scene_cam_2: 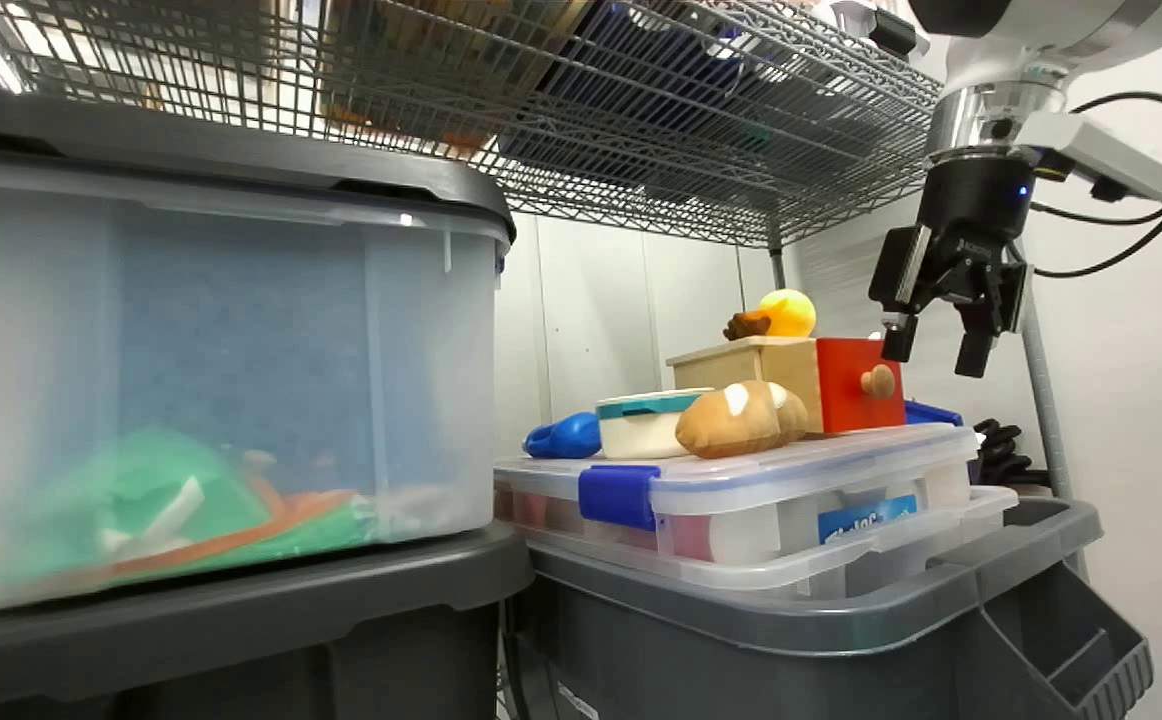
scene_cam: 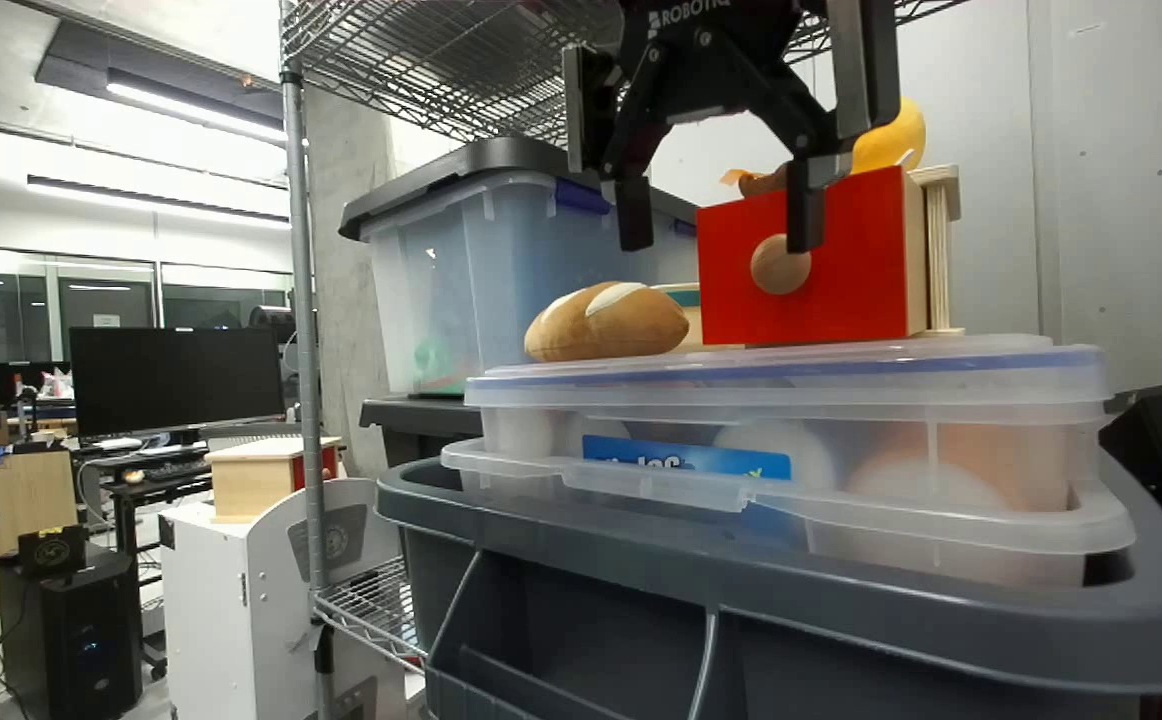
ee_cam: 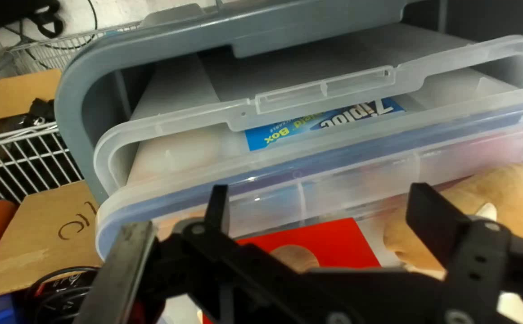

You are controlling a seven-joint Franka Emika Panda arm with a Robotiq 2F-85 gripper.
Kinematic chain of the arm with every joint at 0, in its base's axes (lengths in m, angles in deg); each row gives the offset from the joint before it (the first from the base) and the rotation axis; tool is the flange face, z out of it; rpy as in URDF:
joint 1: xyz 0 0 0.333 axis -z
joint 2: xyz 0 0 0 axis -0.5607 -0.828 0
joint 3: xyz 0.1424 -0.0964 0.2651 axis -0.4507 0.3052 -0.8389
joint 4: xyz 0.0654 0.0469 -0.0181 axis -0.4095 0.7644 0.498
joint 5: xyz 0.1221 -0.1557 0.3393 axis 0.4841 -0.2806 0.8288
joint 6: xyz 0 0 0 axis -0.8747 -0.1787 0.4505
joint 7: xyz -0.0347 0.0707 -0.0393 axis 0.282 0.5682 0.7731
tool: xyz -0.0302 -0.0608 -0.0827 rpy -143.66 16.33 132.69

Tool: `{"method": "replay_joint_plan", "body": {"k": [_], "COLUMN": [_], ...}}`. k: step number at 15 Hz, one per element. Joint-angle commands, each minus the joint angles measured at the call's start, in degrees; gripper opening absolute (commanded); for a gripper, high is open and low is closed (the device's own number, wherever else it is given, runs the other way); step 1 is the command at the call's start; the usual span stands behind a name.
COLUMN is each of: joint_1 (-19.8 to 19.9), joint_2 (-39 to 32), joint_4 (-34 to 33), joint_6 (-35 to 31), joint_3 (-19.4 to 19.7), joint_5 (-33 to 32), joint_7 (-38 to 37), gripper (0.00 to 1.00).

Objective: Put the yellow plushie in the white bowl

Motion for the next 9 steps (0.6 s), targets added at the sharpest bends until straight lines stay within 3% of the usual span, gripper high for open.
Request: {"method": "replay_joint_plan", "body": {"k": [1, 9], "joint_1": [-0.9, -3.1], "joint_2": [2.1, 2.2], "joint_4": [1.4, -1.7], "joint_6": [-4.5, -6.9], "joint_3": [-0.5, -0.9], "joint_5": [1.4, 1.1], "joint_7": [0.9, 1.1], "gripper": [1.00, 1.00]}}
